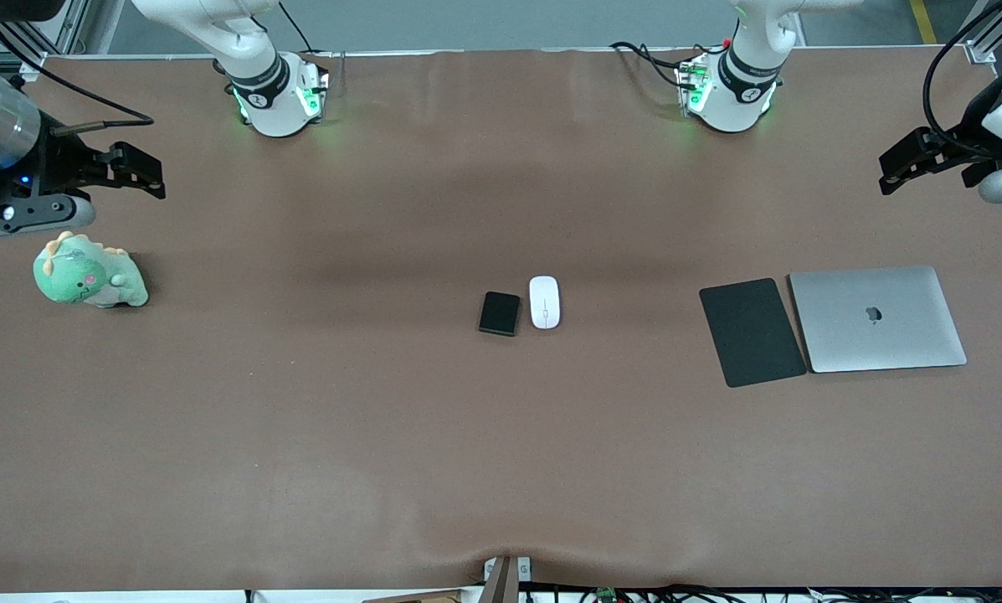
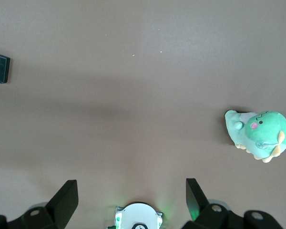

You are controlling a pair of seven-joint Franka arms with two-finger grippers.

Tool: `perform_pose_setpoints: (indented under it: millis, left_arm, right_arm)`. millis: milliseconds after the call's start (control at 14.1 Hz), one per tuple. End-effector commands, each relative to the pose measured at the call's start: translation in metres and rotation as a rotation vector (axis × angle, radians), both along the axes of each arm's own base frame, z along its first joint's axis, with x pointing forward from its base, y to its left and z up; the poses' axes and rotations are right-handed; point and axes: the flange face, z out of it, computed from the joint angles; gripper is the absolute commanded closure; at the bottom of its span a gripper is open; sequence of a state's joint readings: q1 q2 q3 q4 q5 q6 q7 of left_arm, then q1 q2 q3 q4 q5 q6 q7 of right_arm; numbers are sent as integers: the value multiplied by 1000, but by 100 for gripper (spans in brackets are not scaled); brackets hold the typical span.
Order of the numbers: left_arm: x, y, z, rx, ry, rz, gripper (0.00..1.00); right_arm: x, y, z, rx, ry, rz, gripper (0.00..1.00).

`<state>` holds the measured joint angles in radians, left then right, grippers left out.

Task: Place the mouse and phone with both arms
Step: 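Reach the left gripper down over the white mouse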

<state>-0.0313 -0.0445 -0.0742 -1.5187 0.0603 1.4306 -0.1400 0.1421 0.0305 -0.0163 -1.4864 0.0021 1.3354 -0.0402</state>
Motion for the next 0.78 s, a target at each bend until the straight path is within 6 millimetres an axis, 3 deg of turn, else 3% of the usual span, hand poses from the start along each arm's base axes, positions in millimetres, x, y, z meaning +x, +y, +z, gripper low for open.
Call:
perform_pose_setpoints:
  millis: [0, 427, 711]
  left_arm:
    - [1, 2, 7, -2, 1, -12, 0]
    - [9, -12, -9, -4, 29, -29, 0]
    - [22, -27, -35, -58, 79, -43, 0]
  right_arm:
    - [-5, 6, 8, -15, -9, 11, 0]
    - [-9, 2, 9, -43, 6, -6, 0]
    - [-4, -44, 9, -43, 5, -93, 0]
